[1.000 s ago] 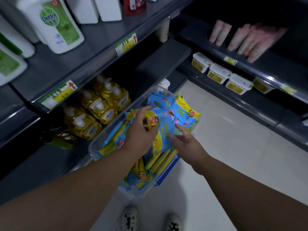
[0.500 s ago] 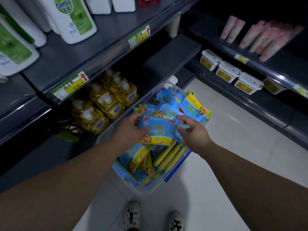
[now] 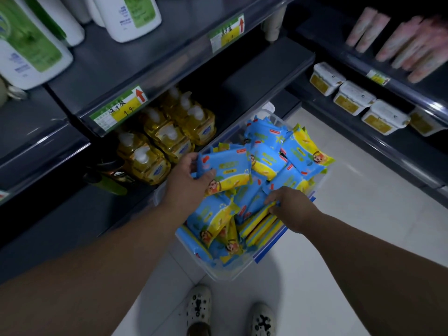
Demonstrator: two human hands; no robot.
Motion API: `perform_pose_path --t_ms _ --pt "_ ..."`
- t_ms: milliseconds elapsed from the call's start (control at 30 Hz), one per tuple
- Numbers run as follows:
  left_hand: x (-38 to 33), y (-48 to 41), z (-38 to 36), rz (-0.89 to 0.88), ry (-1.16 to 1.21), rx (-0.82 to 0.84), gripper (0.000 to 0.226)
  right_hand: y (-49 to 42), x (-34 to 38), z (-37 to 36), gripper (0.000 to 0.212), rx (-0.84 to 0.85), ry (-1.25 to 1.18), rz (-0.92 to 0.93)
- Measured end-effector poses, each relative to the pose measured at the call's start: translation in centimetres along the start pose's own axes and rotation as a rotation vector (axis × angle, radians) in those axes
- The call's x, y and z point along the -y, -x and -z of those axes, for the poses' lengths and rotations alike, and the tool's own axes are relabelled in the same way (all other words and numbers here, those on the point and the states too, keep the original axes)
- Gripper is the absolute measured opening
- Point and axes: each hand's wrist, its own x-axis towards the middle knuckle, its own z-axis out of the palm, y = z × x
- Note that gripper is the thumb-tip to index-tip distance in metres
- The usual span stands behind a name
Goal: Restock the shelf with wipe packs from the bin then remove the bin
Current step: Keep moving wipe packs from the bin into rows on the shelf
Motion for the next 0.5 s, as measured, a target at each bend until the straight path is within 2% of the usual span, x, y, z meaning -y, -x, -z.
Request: perform_pose_path --t_ms 133,267,500 --pt "-0.1 0.0 0.4 -0.002 -0.013 -0.017 0.043 0.2 0.6 1.8 0.014 -0.023 -0.058 0.037" --pt "-2.2 0.7 1.1 -0.034 -0.02 -0.087 0.048 1.4 1.2 5.2 0.011 -0.012 -0.435 -0.035" --pt "-9.1 3.7 2.8 -0.128 -0.024 -0.205 0.039 6.3 3.6 13.4 0.003 -0.009 -0.955 -0.177"
